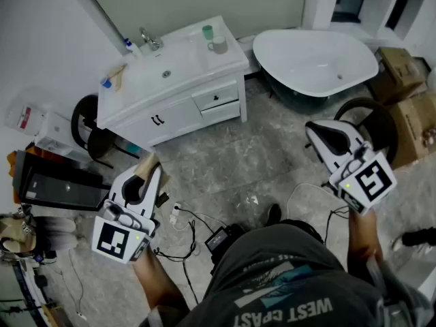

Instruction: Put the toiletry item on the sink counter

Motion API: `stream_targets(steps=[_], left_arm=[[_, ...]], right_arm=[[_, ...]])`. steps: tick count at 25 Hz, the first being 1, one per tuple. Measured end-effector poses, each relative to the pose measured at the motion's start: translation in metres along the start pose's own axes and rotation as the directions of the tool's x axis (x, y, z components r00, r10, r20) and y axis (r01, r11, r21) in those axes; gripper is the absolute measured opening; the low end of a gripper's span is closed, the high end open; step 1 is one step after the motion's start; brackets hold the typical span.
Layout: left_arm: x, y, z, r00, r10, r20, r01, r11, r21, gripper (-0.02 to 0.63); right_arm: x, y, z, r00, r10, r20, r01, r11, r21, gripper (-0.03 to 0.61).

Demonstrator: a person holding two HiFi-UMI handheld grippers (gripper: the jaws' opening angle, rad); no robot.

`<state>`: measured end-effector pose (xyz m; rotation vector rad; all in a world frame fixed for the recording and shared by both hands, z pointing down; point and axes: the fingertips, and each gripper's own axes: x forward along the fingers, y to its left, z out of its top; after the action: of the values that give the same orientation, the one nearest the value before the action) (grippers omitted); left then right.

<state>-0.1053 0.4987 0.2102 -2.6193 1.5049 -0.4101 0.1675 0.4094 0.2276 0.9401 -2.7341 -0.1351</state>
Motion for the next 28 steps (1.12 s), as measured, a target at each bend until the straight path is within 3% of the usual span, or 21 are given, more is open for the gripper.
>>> stream_targets(steps=[18,28], left_arm=[[0.049,-0.041,0.017,1.000,0.021,-0.018,-0.021,1.000,0.014,0.015],[0.121,-0.074,0.037,1.000,-0.018,0.000,0.018,1.000,0.005,0.015]], right_arm=[[-0.020,-0.049,-0.018,0.998,0.044,0.044,-0.044,0.999,0.004,0.029],[-0.013,-0.090,-0.027,0.995,0.087,0.057,-0.088,0.996,0.014,0.031]])
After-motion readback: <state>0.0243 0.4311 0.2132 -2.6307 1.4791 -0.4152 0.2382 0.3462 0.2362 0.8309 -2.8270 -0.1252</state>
